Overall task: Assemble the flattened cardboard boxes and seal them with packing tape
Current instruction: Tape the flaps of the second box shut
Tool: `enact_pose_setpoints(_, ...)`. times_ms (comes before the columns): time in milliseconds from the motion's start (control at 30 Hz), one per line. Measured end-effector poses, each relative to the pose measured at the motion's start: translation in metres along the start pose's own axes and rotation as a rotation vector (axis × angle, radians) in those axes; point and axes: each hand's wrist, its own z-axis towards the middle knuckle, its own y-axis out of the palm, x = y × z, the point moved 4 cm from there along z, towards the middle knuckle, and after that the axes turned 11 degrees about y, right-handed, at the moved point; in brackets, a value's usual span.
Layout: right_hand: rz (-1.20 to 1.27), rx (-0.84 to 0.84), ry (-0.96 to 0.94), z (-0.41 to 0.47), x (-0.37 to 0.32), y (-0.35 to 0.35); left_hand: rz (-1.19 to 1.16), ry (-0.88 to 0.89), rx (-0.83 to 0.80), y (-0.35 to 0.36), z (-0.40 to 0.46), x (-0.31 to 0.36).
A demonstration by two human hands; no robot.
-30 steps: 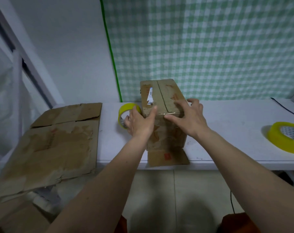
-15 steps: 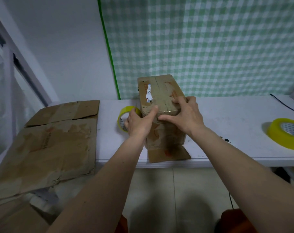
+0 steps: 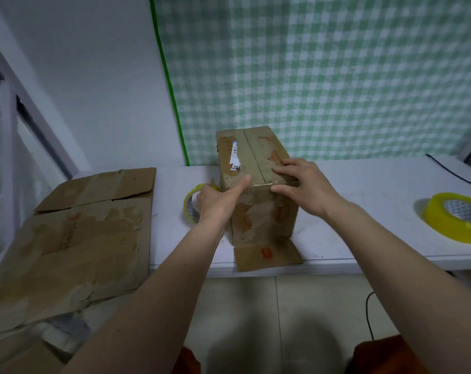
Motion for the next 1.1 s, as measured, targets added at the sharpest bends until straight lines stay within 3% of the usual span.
enact_pose_setpoints(100, -0.161, 0.108, -0.192, -0.015, -0.02, 0.007, -0.028, -0.026, 0.034, 0.002, 0.007, 0.008)
enact_pose_setpoints(200, -0.198, 0.053, -0.28, -0.027, -0.029, 0.02, -0.017, -0.026, 0.069, 0.004, 0.024, 0.012)
enact_pose_setpoints(367, -0.347, -0.044, -0.274, -0.009, -0.036, 0.023, 0.105, 0.056, 0.093, 0.006, 0.03, 0.02)
enact_pose_setpoints(533, -0.406, -0.155, -0.117, 0.024, -0.051, 0.026, 0.048, 0.033, 0.076, 0.006, 0.025, 0.02)
enact_pose_setpoints(900, -0.396, -0.191, -0.171, 0.004, -0.044, 0.018, 0.259, 0.189, 0.066, -0.003, 0.056, 0.044)
enact_pose_setpoints(1100, -0.439, -0.227, -0.113, 0.039, -0.051, 0.022, 0.277, 0.241, 0.052, 0.002, 0.069, 0.037)
